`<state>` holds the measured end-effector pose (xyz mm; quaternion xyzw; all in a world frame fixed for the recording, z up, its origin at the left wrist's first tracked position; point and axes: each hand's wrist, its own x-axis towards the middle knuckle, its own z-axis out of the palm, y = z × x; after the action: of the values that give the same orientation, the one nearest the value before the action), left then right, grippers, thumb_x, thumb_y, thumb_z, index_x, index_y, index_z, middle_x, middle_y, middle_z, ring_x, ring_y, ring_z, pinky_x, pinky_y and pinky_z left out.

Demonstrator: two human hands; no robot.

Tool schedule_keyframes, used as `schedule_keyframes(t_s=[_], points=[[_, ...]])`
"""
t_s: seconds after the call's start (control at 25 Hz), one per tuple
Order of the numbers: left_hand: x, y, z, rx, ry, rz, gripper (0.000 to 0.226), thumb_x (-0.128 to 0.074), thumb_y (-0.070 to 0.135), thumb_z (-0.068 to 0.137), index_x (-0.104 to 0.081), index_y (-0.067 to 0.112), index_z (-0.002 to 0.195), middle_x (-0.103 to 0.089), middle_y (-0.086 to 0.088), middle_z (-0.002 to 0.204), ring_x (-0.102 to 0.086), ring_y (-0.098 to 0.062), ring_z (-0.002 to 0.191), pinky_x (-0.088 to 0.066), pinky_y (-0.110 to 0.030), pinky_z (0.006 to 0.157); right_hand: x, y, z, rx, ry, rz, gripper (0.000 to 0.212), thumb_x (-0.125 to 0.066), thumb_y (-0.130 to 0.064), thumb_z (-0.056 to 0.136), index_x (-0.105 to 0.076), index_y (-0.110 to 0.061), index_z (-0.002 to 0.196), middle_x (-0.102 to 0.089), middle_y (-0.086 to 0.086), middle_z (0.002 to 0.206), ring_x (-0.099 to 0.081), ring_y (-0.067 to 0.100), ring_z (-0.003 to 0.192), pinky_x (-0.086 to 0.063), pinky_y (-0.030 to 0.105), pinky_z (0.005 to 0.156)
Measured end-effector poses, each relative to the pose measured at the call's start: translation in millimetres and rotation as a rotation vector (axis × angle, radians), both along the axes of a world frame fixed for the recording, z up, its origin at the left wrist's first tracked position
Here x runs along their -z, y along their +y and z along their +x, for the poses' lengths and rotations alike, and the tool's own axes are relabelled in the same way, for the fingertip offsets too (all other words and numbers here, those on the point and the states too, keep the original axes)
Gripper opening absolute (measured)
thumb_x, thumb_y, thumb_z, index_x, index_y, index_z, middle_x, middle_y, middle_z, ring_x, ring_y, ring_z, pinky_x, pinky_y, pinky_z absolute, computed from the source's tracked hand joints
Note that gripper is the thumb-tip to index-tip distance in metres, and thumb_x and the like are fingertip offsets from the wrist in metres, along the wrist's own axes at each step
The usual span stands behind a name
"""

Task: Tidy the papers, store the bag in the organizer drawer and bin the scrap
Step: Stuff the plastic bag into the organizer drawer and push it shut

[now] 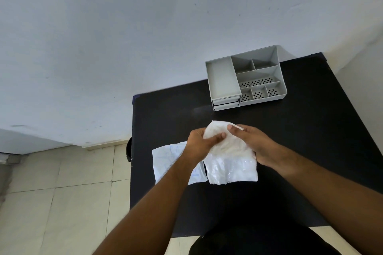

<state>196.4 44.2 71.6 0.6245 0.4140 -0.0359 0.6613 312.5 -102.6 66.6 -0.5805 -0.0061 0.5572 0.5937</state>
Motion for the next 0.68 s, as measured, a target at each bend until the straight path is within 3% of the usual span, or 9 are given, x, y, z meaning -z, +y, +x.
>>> schedule_keyframes(t_s=[0.16, 0.28, 0.36, 0.6, 0.68], points=[[3.2, 2.7, -1.6, -0.013, 0.002, -0.235, 0.049, -0.067, 0.052, 0.092, -0.073, 0.009, 0.113, -0.078, -0.012, 0.107, -0.075, -0.029, 0.1, -0.06, -0.043, 0.088, 6.9, 2.8, -0.6, 0.166, -0.093, -0.056, 0.027, -0.076, -0.015, 0.086, -0.07, -0.001, 0.108, -0.074, 0.023, 0.104, -0.075, 0.027, 0.08, -0.062, 0.035, 0.065], [5.0, -0.7, -0.5, -0.01, 0.005, -0.102, 0.031, -0.072, 0.037, 0.092, -0.075, 0.008, 0.103, -0.078, -0.014, 0.101, -0.075, -0.022, 0.088, -0.062, -0.036, 0.077, 10.2, 4.0, -1.7, 0.179, -0.099, -0.091, 0.03, -0.078, -0.008, 0.083, -0.068, 0.0, 0.111, -0.074, 0.023, 0.105, -0.073, 0.027, 0.08, -0.061, 0.034, 0.064], [6.2, -3.4, 1.1, -0.011, -0.014, -0.04, 0.03, -0.077, 0.031, 0.089, -0.075, 0.003, 0.101, -0.077, -0.018, 0.1, -0.074, -0.023, 0.084, -0.062, -0.04, 0.079, 9.7, 4.8, -2.3, 0.158, -0.107, -0.101, 0.029, -0.077, -0.006, 0.084, -0.068, -0.002, 0.111, -0.075, 0.021, 0.104, -0.074, 0.027, 0.081, -0.061, 0.033, 0.064], [6.0, -1.2, -0.2, -0.007, -0.006, -0.151, 0.04, -0.087, 0.028, 0.079, -0.073, 0.006, 0.109, -0.079, -0.011, 0.1, -0.077, -0.028, 0.092, -0.062, -0.037, 0.078, 8.5, 4.3, -1.1, 0.05, -0.191, -0.091, 0.027, -0.076, -0.005, 0.084, -0.07, -0.012, 0.109, -0.076, 0.016, 0.105, -0.075, 0.031, 0.093, -0.062, 0.046, 0.083], [7.7, 1.9, -0.5, -0.014, 0.016, -0.153, 0.04, -0.088, 0.027, 0.077, -0.074, 0.004, 0.107, -0.079, -0.013, 0.099, -0.077, -0.029, 0.091, -0.063, -0.037, 0.077, 5.3, 6.1, -1.2, -0.033, -0.218, -0.08, 0.028, -0.073, -0.002, 0.086, -0.07, -0.014, 0.111, -0.077, 0.013, 0.104, -0.076, 0.028, 0.092, -0.062, 0.044, 0.082]])
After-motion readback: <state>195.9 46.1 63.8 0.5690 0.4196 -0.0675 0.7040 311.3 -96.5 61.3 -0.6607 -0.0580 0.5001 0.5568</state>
